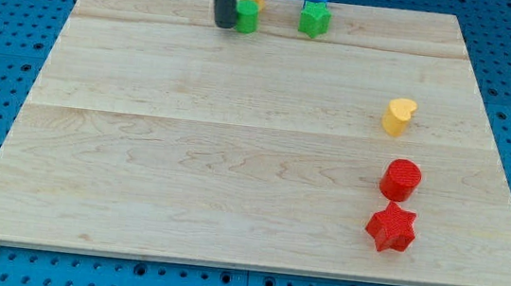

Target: Move the yellow heart diagonal to the green blocks

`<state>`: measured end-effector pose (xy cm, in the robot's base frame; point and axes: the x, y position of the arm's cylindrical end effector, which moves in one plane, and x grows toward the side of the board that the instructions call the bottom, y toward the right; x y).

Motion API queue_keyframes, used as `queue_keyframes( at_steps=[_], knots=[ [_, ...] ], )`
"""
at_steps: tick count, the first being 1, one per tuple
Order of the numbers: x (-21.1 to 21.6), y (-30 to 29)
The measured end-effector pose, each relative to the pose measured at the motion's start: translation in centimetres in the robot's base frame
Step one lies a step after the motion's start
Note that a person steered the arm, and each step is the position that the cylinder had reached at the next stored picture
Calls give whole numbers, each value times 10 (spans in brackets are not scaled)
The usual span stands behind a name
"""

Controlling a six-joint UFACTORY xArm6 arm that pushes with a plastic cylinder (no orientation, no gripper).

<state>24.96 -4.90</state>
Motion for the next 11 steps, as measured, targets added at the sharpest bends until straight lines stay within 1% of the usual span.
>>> queue_keyframes(
  at_steps=[1, 2, 3, 4, 5, 6, 7, 8, 9, 11],
  knots=[
    [33, 20],
    [39, 101],
    [40, 201],
    [78, 293],
    [142, 325],
    [163, 269],
    [163, 181],
    [158, 106],
    [133, 84],
    [185, 128]
  ],
)
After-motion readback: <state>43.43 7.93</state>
